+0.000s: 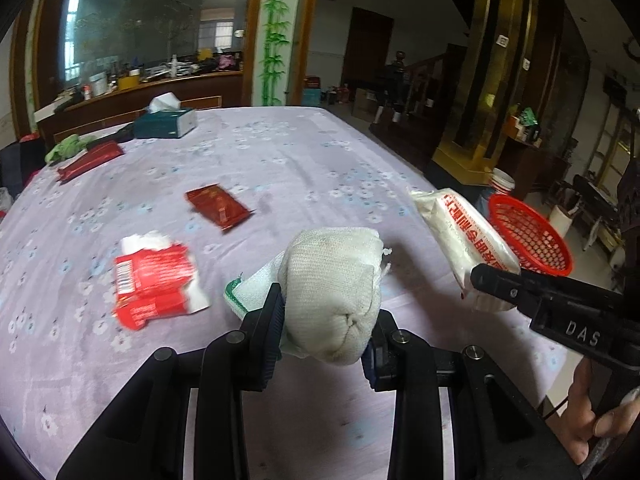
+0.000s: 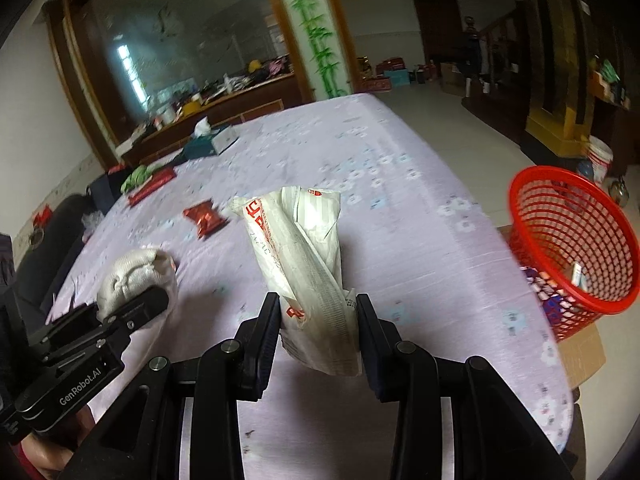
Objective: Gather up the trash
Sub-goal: 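Carry the sock and white wrapper to the red wastebasket and open both tools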
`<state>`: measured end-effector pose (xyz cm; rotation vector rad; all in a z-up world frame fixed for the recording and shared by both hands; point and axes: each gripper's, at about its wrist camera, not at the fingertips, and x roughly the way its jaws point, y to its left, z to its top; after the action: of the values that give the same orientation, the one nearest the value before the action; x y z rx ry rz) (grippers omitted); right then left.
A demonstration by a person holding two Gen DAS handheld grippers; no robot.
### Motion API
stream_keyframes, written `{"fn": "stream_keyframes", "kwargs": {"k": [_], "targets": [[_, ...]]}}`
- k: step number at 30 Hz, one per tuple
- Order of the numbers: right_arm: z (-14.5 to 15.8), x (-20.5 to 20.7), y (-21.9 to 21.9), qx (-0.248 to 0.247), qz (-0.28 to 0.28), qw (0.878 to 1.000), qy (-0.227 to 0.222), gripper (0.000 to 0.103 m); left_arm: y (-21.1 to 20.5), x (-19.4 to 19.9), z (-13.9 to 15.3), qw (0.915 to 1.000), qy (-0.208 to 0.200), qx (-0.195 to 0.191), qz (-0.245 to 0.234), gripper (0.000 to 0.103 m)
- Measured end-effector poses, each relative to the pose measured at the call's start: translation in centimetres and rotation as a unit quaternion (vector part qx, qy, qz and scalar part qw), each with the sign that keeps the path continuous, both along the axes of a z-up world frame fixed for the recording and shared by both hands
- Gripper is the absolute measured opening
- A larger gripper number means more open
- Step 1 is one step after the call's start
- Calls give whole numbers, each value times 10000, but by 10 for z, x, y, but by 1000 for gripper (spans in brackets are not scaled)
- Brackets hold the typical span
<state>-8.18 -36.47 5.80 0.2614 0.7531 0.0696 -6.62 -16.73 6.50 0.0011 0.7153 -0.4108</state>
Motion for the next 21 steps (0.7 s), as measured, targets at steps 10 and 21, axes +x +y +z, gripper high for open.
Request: {"fn": "stream_keyframes", "kwargs": {"k": [10,21], "targets": [[31,-26,-108,280,-1127,9925,-378,41,-82,0,36,9941,64,-223,-1056,32],[43,-47,-213,583,-2063,9755,-501,41,-217,8,54,9746,347,-487,-2160,33]]}}
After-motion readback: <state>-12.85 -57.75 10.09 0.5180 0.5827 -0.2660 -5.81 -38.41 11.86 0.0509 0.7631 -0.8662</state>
